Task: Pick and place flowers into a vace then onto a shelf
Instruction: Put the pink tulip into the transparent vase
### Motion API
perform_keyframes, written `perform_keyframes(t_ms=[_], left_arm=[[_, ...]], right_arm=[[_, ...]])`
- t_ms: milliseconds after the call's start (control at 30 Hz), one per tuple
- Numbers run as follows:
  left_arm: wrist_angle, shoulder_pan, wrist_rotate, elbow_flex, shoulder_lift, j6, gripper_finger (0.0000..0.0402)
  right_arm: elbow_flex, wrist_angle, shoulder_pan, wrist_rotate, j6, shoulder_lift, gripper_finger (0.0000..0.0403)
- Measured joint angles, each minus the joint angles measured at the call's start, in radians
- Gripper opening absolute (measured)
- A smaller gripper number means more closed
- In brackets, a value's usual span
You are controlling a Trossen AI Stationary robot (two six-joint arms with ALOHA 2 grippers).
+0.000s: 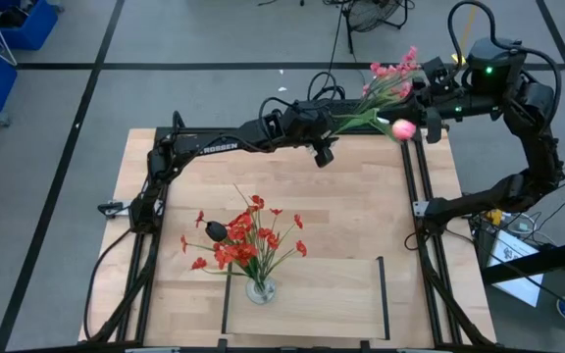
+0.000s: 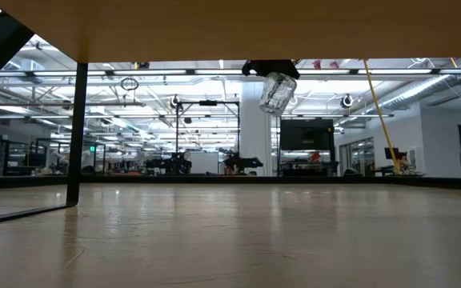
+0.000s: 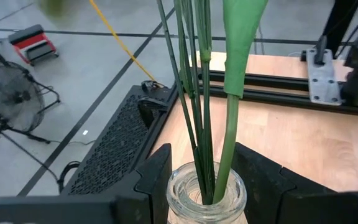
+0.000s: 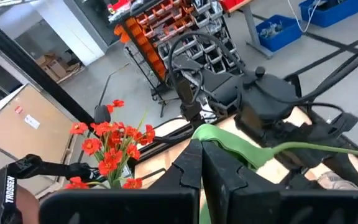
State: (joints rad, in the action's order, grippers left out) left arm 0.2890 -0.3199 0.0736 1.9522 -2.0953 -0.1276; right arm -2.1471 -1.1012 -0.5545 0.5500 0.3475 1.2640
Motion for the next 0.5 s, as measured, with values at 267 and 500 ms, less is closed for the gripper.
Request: perform_keyframes(t_ms=[267,500], left_arm=[[-0.001,0.0,-0.028,0.0,0.0,0.005,0.015],[-0.001,0.0,-0.028,0.0,0.0,0.005,0.015]], right_arm=[[0.0,-0.069,0.0,-0.153,-0.012,-0.008,0.0],[0.0,-0.021,0.0,-0.078,-0.005,-0.009,0.0]])
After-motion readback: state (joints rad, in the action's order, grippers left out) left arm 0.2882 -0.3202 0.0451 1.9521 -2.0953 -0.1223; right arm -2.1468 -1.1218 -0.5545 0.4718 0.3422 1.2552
